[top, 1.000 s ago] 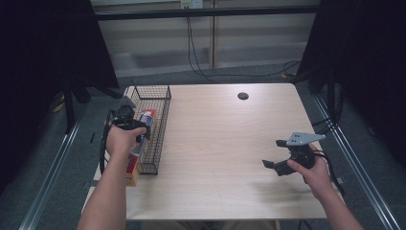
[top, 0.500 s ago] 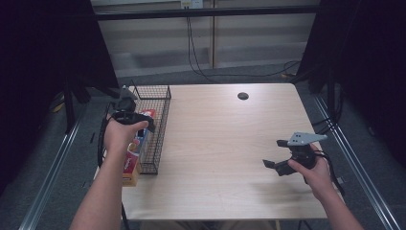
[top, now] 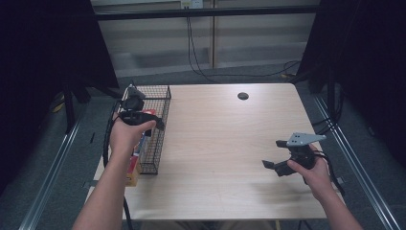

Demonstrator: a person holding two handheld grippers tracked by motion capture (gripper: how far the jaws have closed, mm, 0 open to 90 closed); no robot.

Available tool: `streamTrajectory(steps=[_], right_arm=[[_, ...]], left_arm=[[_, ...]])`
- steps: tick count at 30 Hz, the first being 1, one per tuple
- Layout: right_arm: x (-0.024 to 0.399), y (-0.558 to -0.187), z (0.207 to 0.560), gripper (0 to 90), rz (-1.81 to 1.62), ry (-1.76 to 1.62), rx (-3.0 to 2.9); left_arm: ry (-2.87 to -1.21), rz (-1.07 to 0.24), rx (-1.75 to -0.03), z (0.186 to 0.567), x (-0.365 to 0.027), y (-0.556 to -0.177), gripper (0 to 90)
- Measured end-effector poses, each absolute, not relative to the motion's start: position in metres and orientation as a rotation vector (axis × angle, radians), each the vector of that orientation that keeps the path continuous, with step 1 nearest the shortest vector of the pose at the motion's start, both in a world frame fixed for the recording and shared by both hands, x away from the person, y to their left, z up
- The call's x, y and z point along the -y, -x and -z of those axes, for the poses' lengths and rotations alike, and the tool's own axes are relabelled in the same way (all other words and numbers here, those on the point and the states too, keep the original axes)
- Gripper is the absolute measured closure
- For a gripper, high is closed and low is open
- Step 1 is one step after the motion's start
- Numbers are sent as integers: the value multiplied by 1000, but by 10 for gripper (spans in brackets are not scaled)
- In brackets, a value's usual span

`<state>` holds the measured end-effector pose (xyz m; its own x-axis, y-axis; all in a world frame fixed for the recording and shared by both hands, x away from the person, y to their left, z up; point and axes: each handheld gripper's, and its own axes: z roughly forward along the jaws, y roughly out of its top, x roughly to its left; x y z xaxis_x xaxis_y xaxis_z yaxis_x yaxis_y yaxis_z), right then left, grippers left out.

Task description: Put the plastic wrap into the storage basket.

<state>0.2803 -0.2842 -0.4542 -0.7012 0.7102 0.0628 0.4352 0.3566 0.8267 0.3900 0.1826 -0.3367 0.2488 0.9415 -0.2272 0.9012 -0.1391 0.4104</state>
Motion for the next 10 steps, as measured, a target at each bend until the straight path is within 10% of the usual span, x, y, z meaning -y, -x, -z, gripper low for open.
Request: streamTrajectory(steps=[10], right_arm=[[284,-281,455,31,-1258,-1015,-2324]], left_arm=[[-2090,-92,-1578,339,-162,-385,167]])
